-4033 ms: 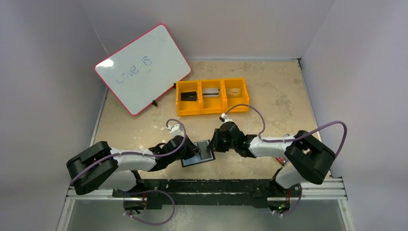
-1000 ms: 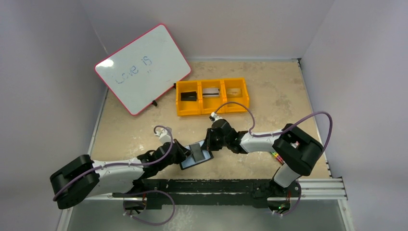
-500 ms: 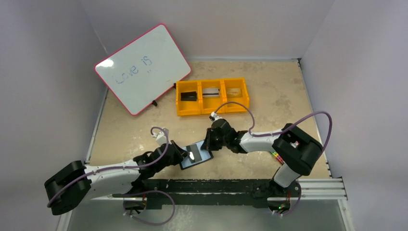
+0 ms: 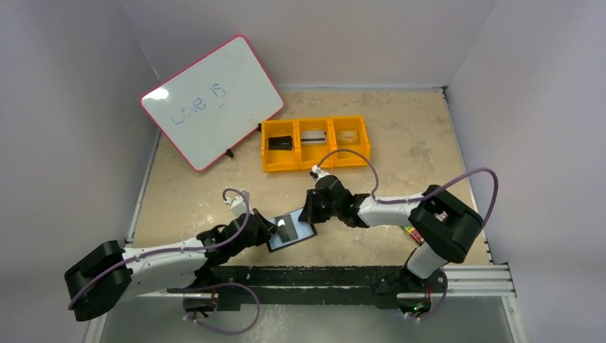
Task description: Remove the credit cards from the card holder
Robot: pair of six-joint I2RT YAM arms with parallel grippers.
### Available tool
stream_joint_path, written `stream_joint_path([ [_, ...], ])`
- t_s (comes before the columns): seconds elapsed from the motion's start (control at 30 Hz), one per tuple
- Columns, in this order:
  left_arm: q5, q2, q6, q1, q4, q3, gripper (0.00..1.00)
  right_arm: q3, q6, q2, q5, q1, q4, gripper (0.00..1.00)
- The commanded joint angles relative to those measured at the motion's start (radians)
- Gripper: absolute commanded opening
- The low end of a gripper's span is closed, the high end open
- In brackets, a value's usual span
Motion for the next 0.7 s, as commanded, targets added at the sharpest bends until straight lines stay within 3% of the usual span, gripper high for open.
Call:
stream_joint_path([
  [0.0, -0.029, 0.011, 0.034, -0.003, -0.01, 0.031, 0.0, -0.001, -0.052, -0.069, -0.04, 0.012, 0.043, 0.07],
  [0.13, -0.03, 0.018, 0.039, -0.003, -0.012, 0.035, 0.0, 0.031, -0.047, -0.01, -0.046, 0.025, 0.031, 0.09],
  [0.43, -0.038, 0.014, 0.048, -0.003, -0.056, 0.053, 0.0, 0.008, 0.02, 0.029, 0.135, 0.026, -0.117, 0.06],
  [0.67, -0.03, 0.006, 0.048, -0.003, -0.018, 0.053, 0.01, 0.002, 0.018, 0.053, 0.119, 0.026, -0.108, 0.05],
])
